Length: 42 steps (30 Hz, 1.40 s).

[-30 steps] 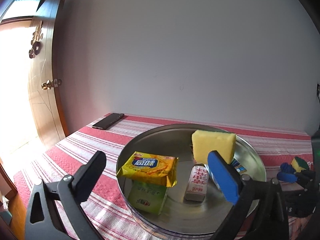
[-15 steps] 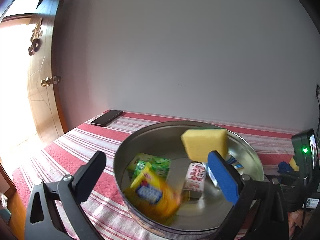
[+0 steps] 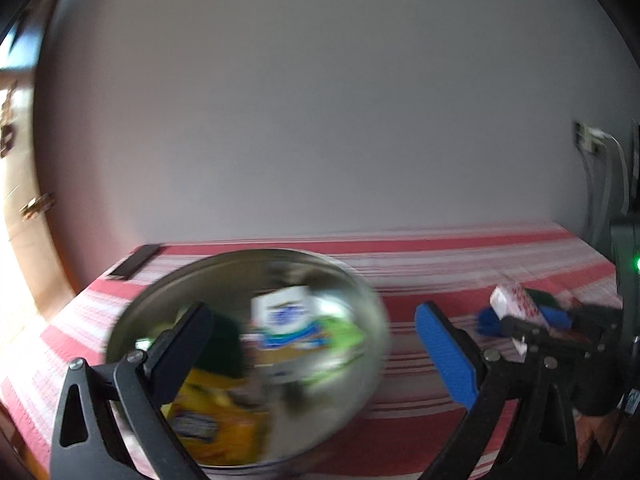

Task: Organize objects
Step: 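Grasp the white-and-red printed carton with the right gripper and lift it, then grasp the blue knotted cloth with the left gripper and lift it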

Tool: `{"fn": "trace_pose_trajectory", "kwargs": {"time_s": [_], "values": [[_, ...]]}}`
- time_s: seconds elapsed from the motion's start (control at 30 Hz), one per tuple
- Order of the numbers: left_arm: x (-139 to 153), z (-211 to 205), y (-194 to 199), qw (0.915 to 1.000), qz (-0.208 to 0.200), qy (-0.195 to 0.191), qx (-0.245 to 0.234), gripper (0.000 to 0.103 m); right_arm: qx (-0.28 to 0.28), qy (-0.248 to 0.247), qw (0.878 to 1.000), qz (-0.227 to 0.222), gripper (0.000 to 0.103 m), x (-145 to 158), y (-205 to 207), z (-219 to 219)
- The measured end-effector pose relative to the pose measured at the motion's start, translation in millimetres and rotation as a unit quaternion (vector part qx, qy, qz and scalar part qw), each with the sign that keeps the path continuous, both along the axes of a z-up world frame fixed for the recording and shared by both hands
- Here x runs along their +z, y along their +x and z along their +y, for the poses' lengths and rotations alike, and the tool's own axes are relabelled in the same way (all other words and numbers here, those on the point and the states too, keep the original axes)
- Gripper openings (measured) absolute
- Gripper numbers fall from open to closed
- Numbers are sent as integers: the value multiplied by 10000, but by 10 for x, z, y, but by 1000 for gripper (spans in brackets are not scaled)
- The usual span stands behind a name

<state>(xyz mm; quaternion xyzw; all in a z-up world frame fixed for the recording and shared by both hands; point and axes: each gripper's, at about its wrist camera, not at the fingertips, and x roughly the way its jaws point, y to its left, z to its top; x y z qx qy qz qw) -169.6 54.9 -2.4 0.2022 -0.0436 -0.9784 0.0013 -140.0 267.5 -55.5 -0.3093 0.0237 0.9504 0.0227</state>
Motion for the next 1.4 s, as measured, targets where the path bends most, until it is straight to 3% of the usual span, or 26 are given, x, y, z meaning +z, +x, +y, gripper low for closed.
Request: {"fn": "trace_pose_trajectory", "kwargs": {"time_s": [0.13,0.33,0.57,0.8,0.87,1.0,1.4], "values": [[-84,418,-114,9990,-116,-182,-400,103,-424,-165,9989,137,38,34,169,401],[-255,943,-405,9929,-613,-483,-896,103,-804,-281,9961,233,38,5,487,767],[-461,1409,-645,9789,-1273,-626,-1468,103,-848,-436,9949,330,38,-48,435,815],[-576,1556,-835,9681,-1697,-610,-1742,101,-859,-368,9949,366,38,-34,430,745],[-603,1522,-901,9652,-1859,-537,-1759,90,-845,-349,9951,376,38,-33,440,736],[-665,1489,-975,9547,-2176,-311,-2006,51,-850,-359,9951,357,38,-33,441,750],[-598,1419,-853,9639,-1776,-362,-1952,48,-893,-255,9949,394,38,-22,472,731]]}}
